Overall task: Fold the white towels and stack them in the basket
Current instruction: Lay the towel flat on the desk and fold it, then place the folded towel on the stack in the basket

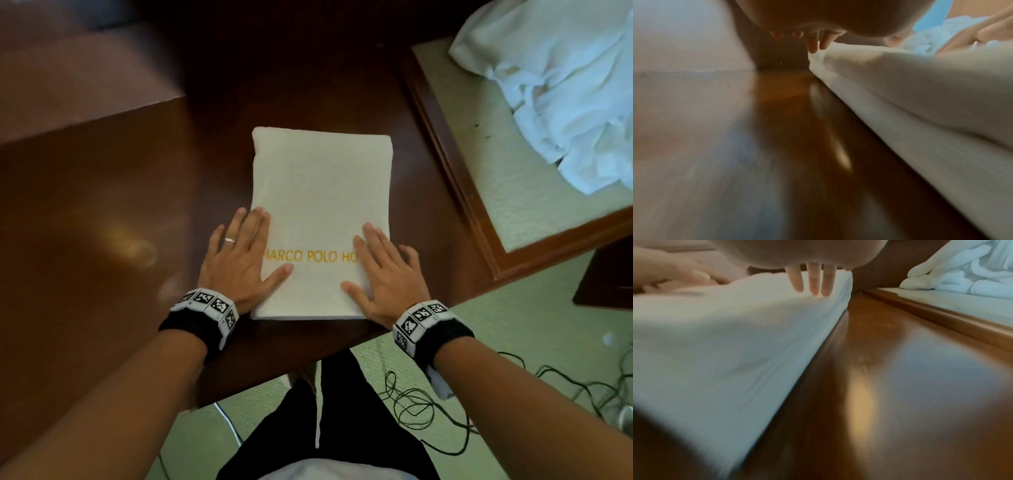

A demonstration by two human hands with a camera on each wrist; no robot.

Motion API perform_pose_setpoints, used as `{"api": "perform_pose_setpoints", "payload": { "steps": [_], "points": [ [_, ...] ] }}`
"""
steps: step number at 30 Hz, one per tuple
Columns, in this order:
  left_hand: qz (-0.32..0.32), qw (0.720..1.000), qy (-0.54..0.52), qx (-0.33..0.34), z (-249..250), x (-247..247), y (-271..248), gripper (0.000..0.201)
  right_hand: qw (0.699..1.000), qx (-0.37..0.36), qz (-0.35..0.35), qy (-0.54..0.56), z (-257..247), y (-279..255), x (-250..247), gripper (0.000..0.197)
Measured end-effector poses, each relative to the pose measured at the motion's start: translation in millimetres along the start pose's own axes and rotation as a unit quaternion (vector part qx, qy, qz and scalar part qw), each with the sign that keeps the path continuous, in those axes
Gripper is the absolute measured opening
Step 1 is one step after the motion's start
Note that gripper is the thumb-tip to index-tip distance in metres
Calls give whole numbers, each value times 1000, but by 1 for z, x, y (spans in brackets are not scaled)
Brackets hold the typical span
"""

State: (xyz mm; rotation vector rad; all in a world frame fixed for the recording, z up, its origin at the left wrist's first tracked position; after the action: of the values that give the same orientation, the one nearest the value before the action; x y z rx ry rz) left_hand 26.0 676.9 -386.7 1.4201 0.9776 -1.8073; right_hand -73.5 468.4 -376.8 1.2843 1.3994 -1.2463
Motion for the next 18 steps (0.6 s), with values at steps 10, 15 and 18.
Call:
{"api": "perform_pose_setpoints", "payload": {
  "steps": [10, 15, 18],
  "points": [
    [-10, 997, 55, 59, 25, -19, 102, 86, 999, -5, -3, -51, 14, 135, -24, 76],
    [-20, 998, 39, -38, 7, -10, 88, 92, 994, 95, -39, -40, 56, 118, -9, 91],
    [-22, 991, 5, -134, -5, -12, 62, 100, 988, 151, -25, -36, 60, 87, -18, 88]
  ]
}}
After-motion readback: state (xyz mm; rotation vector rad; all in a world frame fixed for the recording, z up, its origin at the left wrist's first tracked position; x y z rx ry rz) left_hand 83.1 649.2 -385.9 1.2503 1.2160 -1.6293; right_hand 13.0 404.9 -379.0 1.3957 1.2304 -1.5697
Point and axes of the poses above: each hand's wrist, its own y-axis towards the middle knuckle, its own x-axis out of the palm, z = x × y, the point moved 10 cm from there along y, towards the middle knuckle, and after that the axes turned 7 degrees about z, right-handed, at the moved point
